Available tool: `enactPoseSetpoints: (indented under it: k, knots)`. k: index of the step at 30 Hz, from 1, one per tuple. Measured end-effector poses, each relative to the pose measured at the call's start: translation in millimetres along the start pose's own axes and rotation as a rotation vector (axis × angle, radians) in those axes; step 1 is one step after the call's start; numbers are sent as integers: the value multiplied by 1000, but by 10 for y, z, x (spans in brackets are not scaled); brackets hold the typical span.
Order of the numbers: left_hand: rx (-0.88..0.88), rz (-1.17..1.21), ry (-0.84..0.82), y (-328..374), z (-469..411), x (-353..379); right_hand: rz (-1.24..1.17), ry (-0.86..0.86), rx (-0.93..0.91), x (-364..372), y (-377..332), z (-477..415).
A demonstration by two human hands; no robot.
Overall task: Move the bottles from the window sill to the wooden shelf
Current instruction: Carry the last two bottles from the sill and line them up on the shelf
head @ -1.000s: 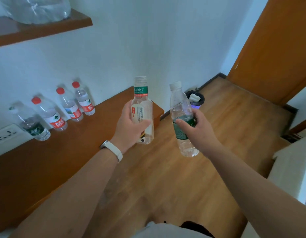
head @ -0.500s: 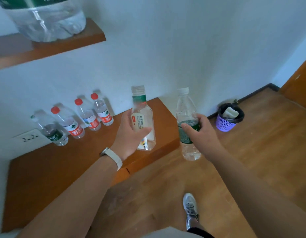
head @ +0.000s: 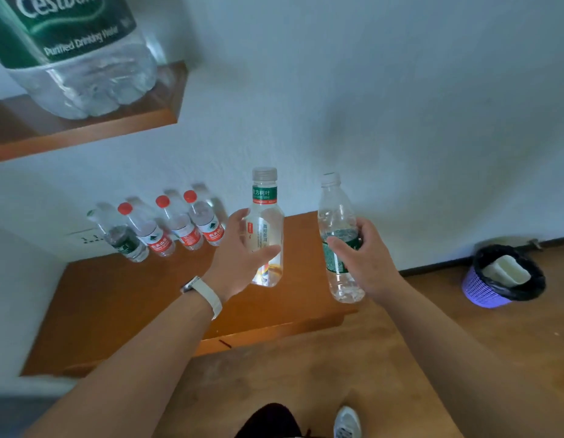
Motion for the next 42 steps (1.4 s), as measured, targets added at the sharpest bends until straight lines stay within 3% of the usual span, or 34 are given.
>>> enactPoseSetpoints:
  k: [7,14,20,27,35,42]
  knots:
    - [-109,71,233,-183,-68,-328,-64,-168,-14,404,-116,-492]
    - [-174,101,374,-515,-386,-550,-63,-169,20,714,10,-878]
    - [-201,201,382,-828,-811,-577,14,-174,5,945,-32,-1286]
    - [-201,162,363,-1110,-1272,-590,104,-127,-63,1169,-164,-1772]
    - [-244,173,329,-1301,-1513,-499,74,-172,-43,1411,36,-2042]
    - [-305,115,424,-1457,-1738,-419,92,-278,-14,1589,363,-2319]
Point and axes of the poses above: each hand's wrist, its own z-axis away from the middle knuckle, its own x-axis out of the palm, y = z × x, the point moved 4 cm from there along -z, towards the middle knuckle, and after that the axes turned 5 degrees about -x, right-handed, at the moved point
